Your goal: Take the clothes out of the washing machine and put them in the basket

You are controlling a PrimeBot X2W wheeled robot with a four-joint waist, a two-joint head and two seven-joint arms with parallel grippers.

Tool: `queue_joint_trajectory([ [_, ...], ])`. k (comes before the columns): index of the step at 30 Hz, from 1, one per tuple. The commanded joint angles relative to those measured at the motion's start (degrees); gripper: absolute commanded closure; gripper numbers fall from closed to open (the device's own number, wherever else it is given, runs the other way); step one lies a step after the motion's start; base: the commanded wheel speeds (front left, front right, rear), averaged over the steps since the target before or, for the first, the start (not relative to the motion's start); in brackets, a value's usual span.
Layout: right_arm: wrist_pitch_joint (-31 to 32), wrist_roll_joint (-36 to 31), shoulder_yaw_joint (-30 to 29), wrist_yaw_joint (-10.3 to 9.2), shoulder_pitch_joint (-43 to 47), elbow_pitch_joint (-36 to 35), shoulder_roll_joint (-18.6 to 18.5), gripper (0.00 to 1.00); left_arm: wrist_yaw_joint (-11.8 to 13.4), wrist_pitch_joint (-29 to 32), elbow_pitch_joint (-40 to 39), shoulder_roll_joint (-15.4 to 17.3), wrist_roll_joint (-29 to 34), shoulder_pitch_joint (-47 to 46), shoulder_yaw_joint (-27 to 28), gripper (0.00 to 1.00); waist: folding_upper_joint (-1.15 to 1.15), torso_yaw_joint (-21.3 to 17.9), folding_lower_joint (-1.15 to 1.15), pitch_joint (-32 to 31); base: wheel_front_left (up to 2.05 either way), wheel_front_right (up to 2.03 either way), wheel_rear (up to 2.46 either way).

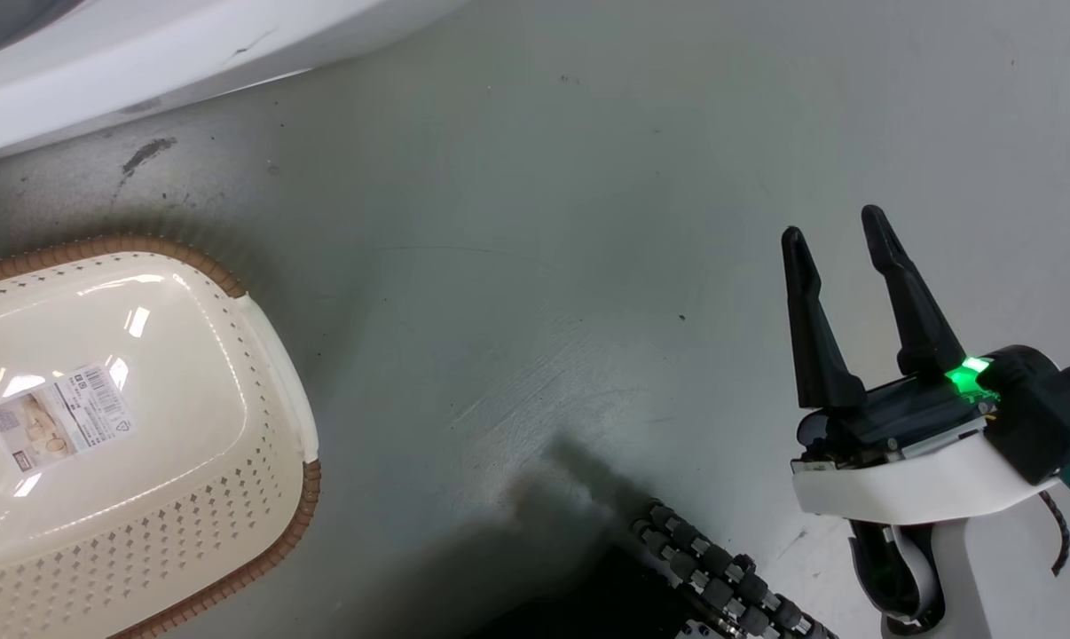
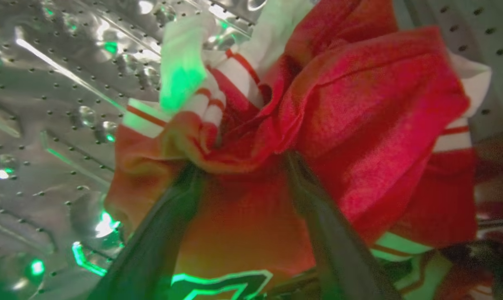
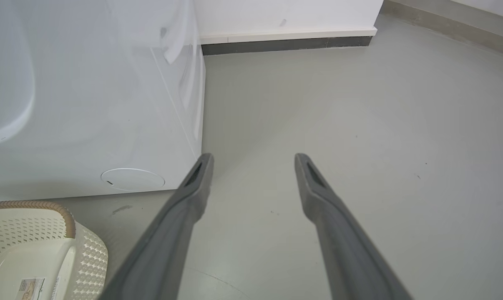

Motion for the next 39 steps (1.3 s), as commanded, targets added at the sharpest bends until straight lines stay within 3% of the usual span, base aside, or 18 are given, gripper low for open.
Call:
queue_joint_trajectory([
  [1,-0.2,0.0,-0.3,-0.04,0.2,-0.4,0.1,0.0,0.0,0.3,-0.1,0.4,-1.0,-0.5,-0.4,0.04,0.0,0.1,0.0,0.1,0.0,0.0,0.0],
  [2,-0.2,0.0,-0.4,-0.04,0.0,-0.5,0.1,0.0,0.0,0.6,-0.1,0.4,-1.7,-0.4,-0.7,0.95,0.0,0.1,0.0,0.2,0.0,0.0,0.0],
  [3,-0.2,-0.1,-0.6,-0.04,-0.1,-0.5,0.1,0.0,0.0,0.8,-0.2,0.6,-2.4,-0.1,-1.2,1.0,0.0,0.2,0.0,0.2,0.0,0.0,0.0],
  [10,-0.2,-0.2,-0.2,-0.04,-1.2,-0.4,0.1,0.0,0.0,-1.8,-2.1,1.7,-3.8,-1.8,-2.3,1.0,0.0,0.1,0.0,0.1,0.0,0.0,0.0],
  [16,-0.2,0.7,0.3,-0.04,-2.3,0.5,0.1,0.0,0.6,-7.7,-2.6,2.4,-3.1,-2.2,-2.4,1.0,0.0,-1.0,0.0,-1.8,0.0,0.0,0.0],
  [25,-0.2,-2.2,-3.6,-0.04,-1.9,1.9,0.1,0.0,5.2,-23.8,1.0,-4.8,-8.4,7.6,-0.2,1.0,0.0,3.0,0.0,-10.1,0.0,0.0,0.0],
  [33,-0.2,-7.3,-7.1,-0.04,-0.3,2.9,0.0,0.0,7.6,-42.5,5.0,-12.3,-14.1,20.1,2.7,1.0,0.0,7.9,0.0,-19.1,0.0,0.0,0.0],
  [39,-0.2,-11.6,-10.5,-0.04,0.7,3.1,0.0,0.0,8.0,-54.1,5.8,-16.8,-16.4,29.4,3.2,1.0,0.0,11.9,0.0,-25.2,0.0,0.0,0.0],
])
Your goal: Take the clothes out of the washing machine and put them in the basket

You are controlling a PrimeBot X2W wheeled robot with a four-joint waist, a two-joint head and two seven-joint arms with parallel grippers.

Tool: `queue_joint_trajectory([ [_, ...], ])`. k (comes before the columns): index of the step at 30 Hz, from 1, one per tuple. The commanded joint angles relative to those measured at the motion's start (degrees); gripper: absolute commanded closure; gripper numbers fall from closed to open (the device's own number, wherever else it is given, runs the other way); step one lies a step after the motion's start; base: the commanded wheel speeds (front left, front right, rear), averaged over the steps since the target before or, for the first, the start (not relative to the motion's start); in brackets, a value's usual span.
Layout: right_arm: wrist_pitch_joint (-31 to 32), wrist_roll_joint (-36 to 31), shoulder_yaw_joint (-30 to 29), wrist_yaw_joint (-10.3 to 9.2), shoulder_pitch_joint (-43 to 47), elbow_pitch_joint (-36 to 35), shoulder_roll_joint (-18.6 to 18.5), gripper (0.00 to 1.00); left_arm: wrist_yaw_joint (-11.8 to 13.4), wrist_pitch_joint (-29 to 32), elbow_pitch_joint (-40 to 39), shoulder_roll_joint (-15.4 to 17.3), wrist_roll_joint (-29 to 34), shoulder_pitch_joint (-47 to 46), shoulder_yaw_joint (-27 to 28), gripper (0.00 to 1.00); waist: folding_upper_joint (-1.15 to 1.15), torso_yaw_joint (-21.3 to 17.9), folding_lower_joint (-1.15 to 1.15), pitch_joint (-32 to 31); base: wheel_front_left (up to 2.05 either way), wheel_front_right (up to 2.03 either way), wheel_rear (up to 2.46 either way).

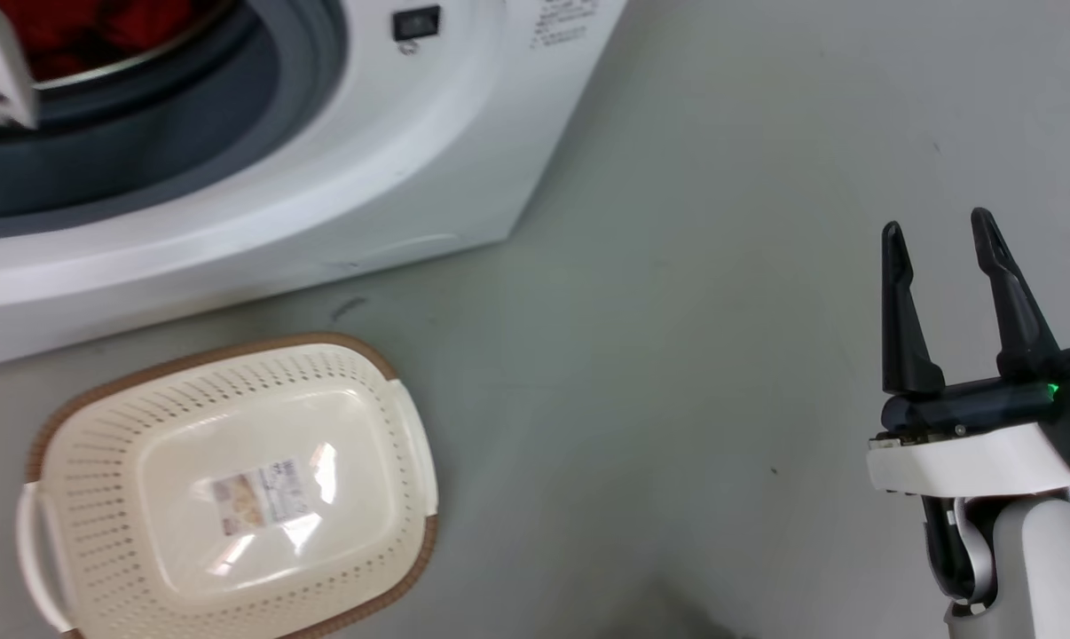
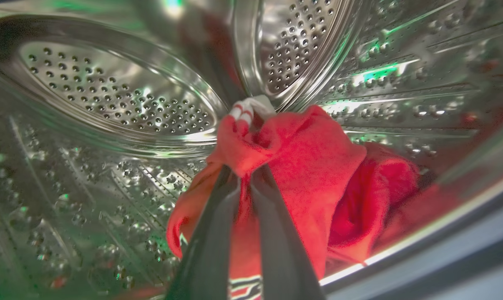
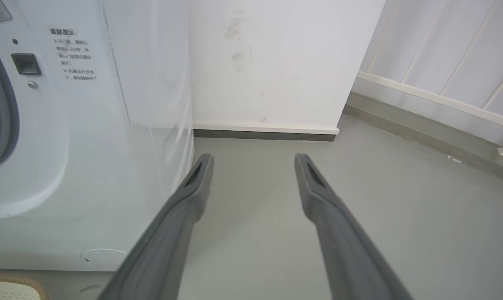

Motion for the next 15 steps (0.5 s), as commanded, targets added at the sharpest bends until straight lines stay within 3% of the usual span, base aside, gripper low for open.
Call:
queue_joint_trajectory([
  [1,-0.1,-1.0,-0.7,-0.05,0.9,0.3,0.0,0.0,0.4,-3.1,-0.1,-1.5,-0.6,2.9,0.1,1.0,0.0,4.3,0.01,-5.1,0.0,0.0,0.0],
  [8,-0.1,-3.5,-2.0,-0.04,2.7,0.8,0.0,0.0,3.3,-9.0,-4.2,-5.4,0.2,12.5,0.8,1.0,0.0,8.5,0.01,-11.0,0.0,0.0,0.0],
  [15,-0.1,-4.8,-2.4,-0.04,4.4,0.9,0.0,0.0,7.5,-9.2,-21.0,-6.4,6.2,25.6,7.1,1.0,0.0,11.9,0.01,-15.5,0.0,0.0,0.0],
])
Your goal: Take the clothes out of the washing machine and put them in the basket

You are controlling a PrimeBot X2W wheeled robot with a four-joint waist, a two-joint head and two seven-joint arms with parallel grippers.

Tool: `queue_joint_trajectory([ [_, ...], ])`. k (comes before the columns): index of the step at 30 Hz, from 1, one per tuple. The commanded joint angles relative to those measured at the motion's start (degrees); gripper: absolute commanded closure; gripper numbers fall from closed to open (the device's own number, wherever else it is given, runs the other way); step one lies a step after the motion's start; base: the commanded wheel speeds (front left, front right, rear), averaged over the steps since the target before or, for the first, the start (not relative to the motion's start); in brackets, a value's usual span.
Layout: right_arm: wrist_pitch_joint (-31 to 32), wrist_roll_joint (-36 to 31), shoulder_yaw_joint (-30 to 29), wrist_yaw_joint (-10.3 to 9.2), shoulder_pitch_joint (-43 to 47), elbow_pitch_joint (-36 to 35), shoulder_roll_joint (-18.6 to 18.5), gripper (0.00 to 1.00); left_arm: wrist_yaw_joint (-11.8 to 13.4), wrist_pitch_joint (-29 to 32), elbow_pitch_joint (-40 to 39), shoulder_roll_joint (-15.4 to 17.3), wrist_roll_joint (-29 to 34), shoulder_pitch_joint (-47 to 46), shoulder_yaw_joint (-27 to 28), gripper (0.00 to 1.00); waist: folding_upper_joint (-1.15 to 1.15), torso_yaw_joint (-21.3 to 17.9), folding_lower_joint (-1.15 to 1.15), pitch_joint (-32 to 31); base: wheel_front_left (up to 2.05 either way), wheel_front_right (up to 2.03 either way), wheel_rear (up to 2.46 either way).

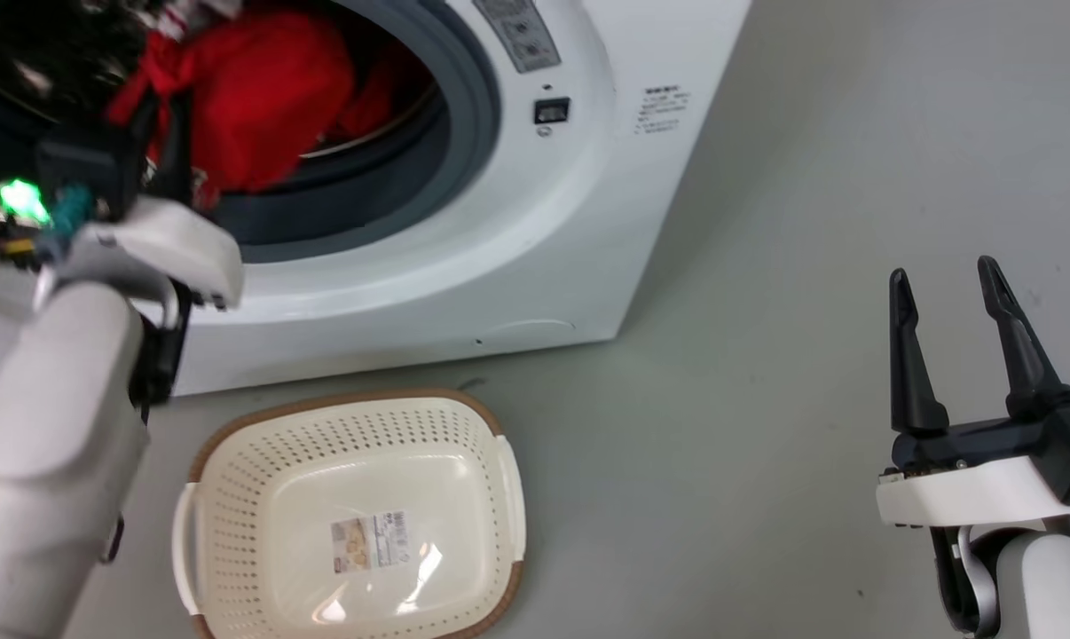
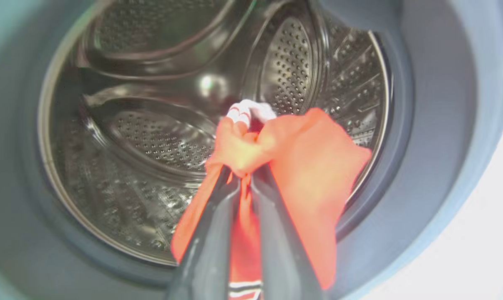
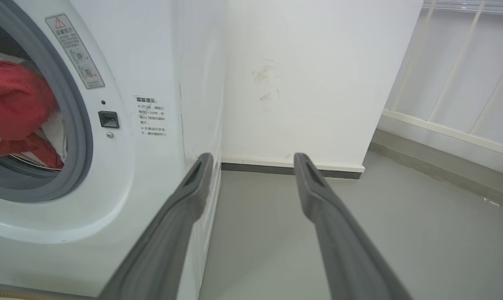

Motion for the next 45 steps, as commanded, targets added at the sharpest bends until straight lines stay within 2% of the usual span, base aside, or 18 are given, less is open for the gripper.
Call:
queue_joint_trajectory([
  [1,-0.1,-0.7,-0.2,-0.05,1.1,0.2,-0.1,0.0,0.9,-0.3,-4.4,-0.4,2.2,3.7,1.8,1.0,0.0,2.8,0.02,-3.3,0.0,0.0,0.0],
  [8,-0.1,-1.5,-0.8,-0.04,2.6,0.9,0.0,0.0,2.9,-0.3,-19.3,-3.5,7.7,16.6,9.0,1.0,0.0,5.7,0.02,-6.9,0.0,0.0,0.0],
  [11,-0.1,-1.5,-0.7,-0.05,3.1,1.4,0.0,0.0,2.6,-0.3,-25.3,-4.4,10.3,21.4,11.5,1.0,0.0,6.5,0.02,-8.1,0.0,0.0,0.0],
  [14,-0.1,-1.5,-1.1,-0.04,3.5,1.8,-0.1,0.0,2.1,-0.2,-30.6,-3.5,13.7,26.3,12.9,1.0,0.0,7.2,0.02,-9.0,0.0,0.0,0.0],
  [20,-0.1,-1.7,-1.0,-0.05,4.4,1.7,0.0,0.0,1.2,-0.2,-35.6,-2.1,15.0,33.6,15.3,1.0,0.0,8.1,0.02,-9.8,0.0,0.0,0.0],
  [24,-0.1,-1.4,-2.1,-0.04,4.8,1.4,0.0,0.0,0.7,-0.2,-37.0,-2.4,14.4,38.7,15.8,1.0,0.0,9.2,0.02,-9.6,0.0,0.0,0.0],
  [28,-0.1,-1.4,-1.5,-0.05,4.5,1.7,0.0,0.0,-0.1,-0.2,-33.9,-3.4,14.4,42.5,15.3,1.0,0.0,9.5,0.02,-8.2,0.0,0.0,0.0],
  [33,-0.1,-1.5,-0.9,-0.04,3.2,1.3,0.0,0.0,-2.1,-0.2,-25.0,-6.3,13.4,43.6,14.6,1.0,0.0,9.0,0.02,-4.8,0.0,0.0,0.0],
  [38,-0.1,-2.4,-0.4,-0.05,1.8,0.5,0.0,0.0,-4.7,-0.2,-15.5,-10.2,12.1,40.3,15.6,1.0,0.0,7.9,0.02,0.3,0.0,0.0,0.0],
  [45,-0.1,-2.8,0.6,-0.05,-1.6,-1.1,0.0,0.0,-7.8,-0.2,-2.5,-12.7,16.0,32.9,15.8,1.0,0.0,5.6,0.02,10.2,0.0,0.0,0.0],
])
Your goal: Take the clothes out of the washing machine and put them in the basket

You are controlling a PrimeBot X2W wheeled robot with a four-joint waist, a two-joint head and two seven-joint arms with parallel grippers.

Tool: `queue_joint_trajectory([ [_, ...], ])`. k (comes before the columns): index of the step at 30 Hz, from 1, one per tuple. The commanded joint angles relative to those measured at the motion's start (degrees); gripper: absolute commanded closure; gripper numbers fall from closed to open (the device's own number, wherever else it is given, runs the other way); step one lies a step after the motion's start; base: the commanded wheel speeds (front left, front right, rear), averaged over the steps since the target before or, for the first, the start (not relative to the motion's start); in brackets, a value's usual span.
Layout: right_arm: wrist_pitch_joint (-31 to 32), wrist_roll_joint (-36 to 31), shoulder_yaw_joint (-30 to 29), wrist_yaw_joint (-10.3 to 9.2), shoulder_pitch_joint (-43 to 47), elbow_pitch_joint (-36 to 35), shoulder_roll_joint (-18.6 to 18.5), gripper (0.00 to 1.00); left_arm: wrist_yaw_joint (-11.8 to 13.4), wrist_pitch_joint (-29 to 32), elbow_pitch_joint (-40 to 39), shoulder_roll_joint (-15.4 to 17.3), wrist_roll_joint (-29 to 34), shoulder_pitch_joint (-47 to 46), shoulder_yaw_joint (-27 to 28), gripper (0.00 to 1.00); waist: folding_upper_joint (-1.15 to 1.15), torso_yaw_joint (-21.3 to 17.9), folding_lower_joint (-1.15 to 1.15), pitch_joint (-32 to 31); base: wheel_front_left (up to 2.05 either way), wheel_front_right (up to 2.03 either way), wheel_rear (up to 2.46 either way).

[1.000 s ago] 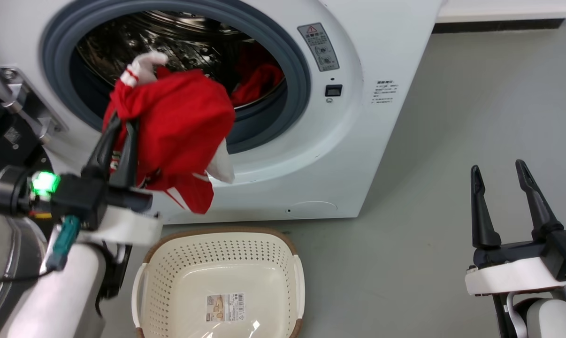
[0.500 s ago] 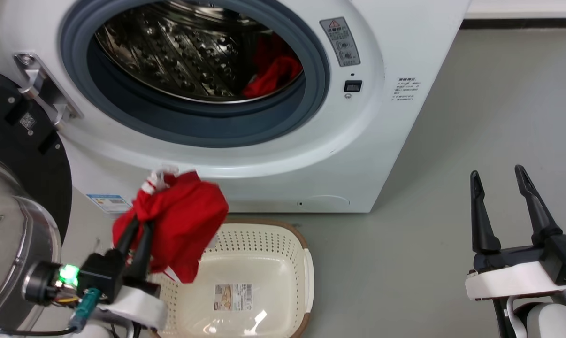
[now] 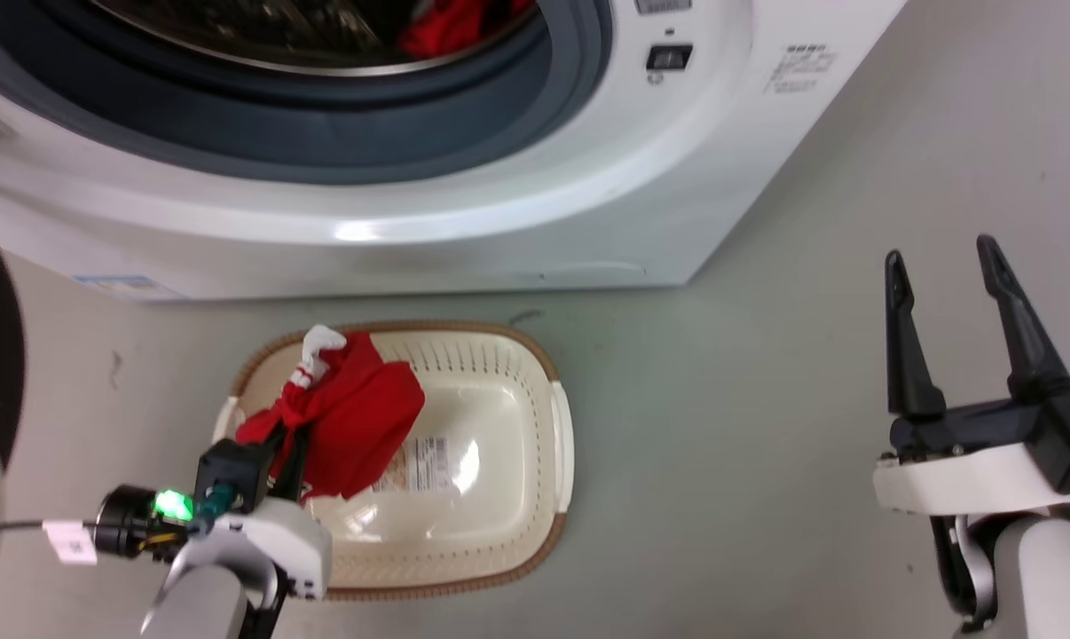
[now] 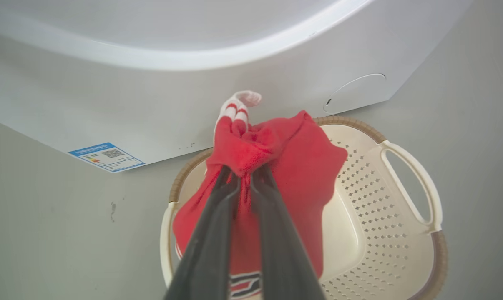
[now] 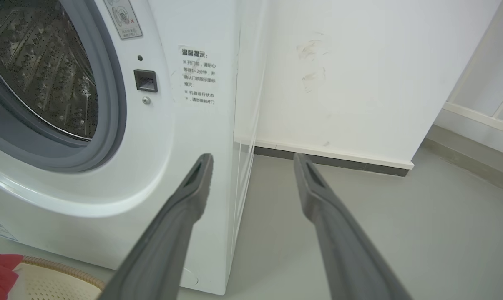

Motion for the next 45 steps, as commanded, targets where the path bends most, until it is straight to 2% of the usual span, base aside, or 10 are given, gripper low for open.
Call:
queue_joint_trajectory([
  [1,-0.2,0.0,0.2,-0.06,-1.5,-0.7,0.0,0.0,-0.5,-0.2,1.6,-0.6,0.1,-2.5,0.6,1.0,0.0,-2.0,0.0,6.2,0.0,0.0,0.0],
  [7,-0.2,1.0,1.4,-0.06,-5.8,-3.1,0.0,0.0,-2.1,-0.2,9.0,-1.7,3.3,-10.6,0.8,1.0,0.0,-3.8,0.0,15.4,0.0,0.0,0.0],
  [13,-0.2,0.8,2.4,-0.06,-8.6,-4.2,0.0,0.0,-3.5,-0.2,16.8,-2.4,6.3,-18.1,-0.9,1.0,0.0,-5.2,0.0,21.4,0.0,0.0,0.0],
  [22,-0.2,1.7,2.8,-0.06,-9.7,-5.3,0.0,0.0,-4.9,-0.2,25.2,-2.8,5.2,-24.8,0.7,1.0,0.0,-7.3,0.0,25.9,0.0,0.0,0.0],
  [28,-0.1,3.1,3.7,-0.06,-9.9,-5.8,0.0,0.0,-3.5,-0.2,27.4,-2.2,4.9,-26.0,2.3,1.0,0.0,-9.1,0.0,27.1,0.0,0.0,0.0],
  [29,-0.1,3.2,3.6,-0.05,-9.9,-5.8,0.0,0.0,-3.0,-0.2,27.0,-2.2,5.0,-26.2,2.5,0.53,0.0,-9.1,0.0,27.1,0.0,0.0,0.0],
  [30,-0.1,3.3,3.5,-0.06,-9.9,-5.7,0.0,0.0,-2.8,-0.2,27.1,-2.3,5.2,-26.2,2.6,0.0,0.0,-9.1,0.0,27.1,0.0,0.0,0.0],
  [35,-0.2,3.4,3.7,-0.06,-10.3,-4.3,0.0,0.0,-2.4,-0.2,25.6,-2.7,5.8,-23.6,2.8,0.0,0.0,-8.7,0.0,24.2,0.0,0.0,0.0],
  [45,-0.1,3.4,2.9,-0.05,-8.4,-0.5,0.0,0.0,-2.0,-0.2,18.5,-4.7,5.3,-15.6,5.2,0.0,0.0,-7.1,0.0,13.1,0.0,0.0,0.0],
])
